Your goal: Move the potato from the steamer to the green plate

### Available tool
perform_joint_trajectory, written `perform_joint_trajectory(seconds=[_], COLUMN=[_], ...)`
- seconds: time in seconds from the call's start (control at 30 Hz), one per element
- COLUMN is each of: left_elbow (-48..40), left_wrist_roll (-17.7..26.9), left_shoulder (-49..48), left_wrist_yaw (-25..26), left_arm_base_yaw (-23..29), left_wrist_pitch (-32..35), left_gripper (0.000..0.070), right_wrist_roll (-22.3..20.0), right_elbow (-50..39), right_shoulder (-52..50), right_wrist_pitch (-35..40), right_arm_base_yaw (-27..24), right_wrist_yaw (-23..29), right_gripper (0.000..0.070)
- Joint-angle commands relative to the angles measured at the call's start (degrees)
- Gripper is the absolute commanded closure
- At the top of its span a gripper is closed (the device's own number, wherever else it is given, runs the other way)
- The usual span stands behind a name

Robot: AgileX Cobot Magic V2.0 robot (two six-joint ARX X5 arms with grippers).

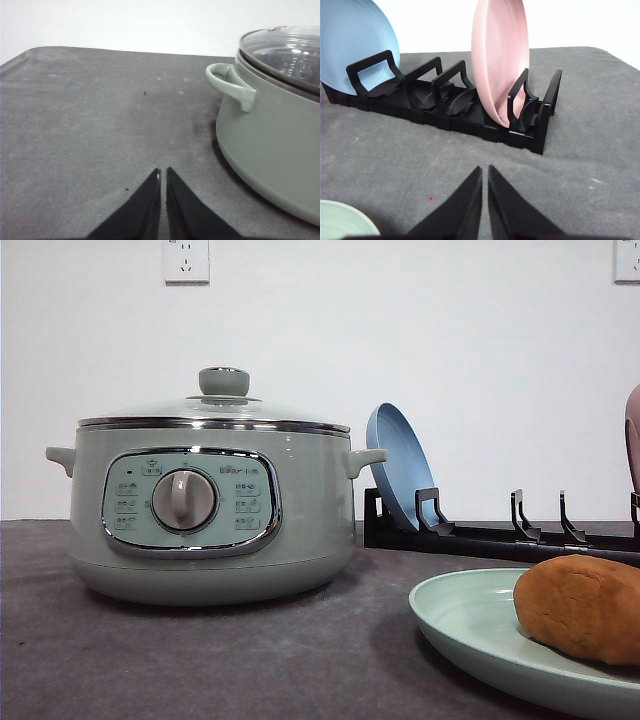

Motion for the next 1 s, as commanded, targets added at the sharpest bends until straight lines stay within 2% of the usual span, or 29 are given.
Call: perform_joint_trajectory(seconds=[0.0,0.97], left_elbow=[-1.2,-1.2], left_wrist_roll=[0.0,0.0], left_shoulder=[-0.1,-0.1], left_wrist_yaw=[-0.3,-0.3], left_arm_base_yaw=[0.0,0.0], left_wrist_pitch=[-0.3,-0.3], left_gripper=[0.0684,0.0684], right_wrist_roll=[-0.7,-0.7], right_elbow=[-0.3,-0.3], right_shoulder=[0.0,0.0], right_wrist_pitch=[0.2,0.2], right_arm_base_yaw=[-0.1,0.0], right_wrist_yaw=[0.0,0.0], right_gripper=[0.0691,0.0691])
